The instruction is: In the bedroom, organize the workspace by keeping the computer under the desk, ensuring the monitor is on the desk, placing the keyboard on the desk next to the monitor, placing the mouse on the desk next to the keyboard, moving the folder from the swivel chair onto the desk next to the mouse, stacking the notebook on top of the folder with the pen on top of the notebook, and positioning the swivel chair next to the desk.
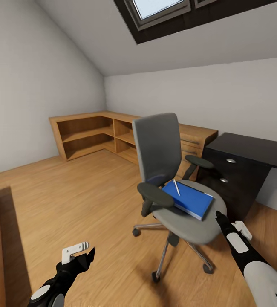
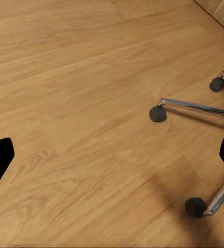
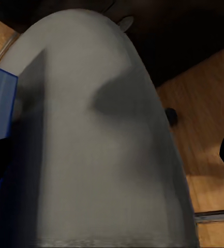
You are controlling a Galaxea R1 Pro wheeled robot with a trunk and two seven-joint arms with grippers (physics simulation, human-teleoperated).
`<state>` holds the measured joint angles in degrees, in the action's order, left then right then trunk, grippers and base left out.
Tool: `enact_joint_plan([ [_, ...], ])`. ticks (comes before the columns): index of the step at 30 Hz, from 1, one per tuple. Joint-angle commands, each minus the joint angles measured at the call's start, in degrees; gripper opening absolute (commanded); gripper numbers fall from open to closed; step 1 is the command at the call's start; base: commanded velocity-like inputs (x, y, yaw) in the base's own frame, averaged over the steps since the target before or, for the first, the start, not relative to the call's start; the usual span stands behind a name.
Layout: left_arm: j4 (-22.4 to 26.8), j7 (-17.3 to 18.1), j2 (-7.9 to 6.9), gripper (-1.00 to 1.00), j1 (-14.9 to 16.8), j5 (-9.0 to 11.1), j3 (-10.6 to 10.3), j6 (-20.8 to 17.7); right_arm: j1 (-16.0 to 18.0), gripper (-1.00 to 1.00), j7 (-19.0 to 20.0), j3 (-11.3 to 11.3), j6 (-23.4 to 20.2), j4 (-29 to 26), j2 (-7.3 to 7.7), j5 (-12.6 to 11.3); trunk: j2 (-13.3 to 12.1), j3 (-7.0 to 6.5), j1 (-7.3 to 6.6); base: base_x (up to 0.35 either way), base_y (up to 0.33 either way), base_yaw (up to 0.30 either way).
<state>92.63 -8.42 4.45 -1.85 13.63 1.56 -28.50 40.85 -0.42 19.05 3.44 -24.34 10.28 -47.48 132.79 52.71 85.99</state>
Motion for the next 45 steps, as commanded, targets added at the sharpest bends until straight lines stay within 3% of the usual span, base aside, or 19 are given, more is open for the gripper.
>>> enact_joint_plan([
  [1, 0.09, -0.37, 0.03, 1.00, 0.00, 0.61, 0.02, -0.25, 0.02, 1.00, -0.04, -0.07, 0.17, -0.01, 0.00, -0.60, 0.02, 0.04, -0.03, -0.189, 0.000, 0.000],
  [14, 0.09, -0.37, 0.03, 1.00, 0.00, 0.65, 0.07, -0.25, 0.02, 1.00, -0.03, -0.15, 0.17, 0.00, -0.08, -0.66, 0.02, 0.04, -0.03, -0.293, 0.000, 0.000],
  [26, 0.09, -0.37, 0.03, 1.00, 0.00, 0.69, 0.11, -0.25, 0.02, 1.00, -0.09, -0.24, 0.17, 0.08, -0.30, -0.68, 0.02, 0.04, -0.03, -0.029, 0.000, 0.011],
  [45, 0.09, -0.37, 0.03, 1.00, 0.00, 0.67, 0.04, -0.16, 0.02, 1.00, -0.09, -0.24, 0.18, 0.08, -0.35, -0.69, 0.02, 0.04, -0.03, 0.000, 0.000, 0.241],
])
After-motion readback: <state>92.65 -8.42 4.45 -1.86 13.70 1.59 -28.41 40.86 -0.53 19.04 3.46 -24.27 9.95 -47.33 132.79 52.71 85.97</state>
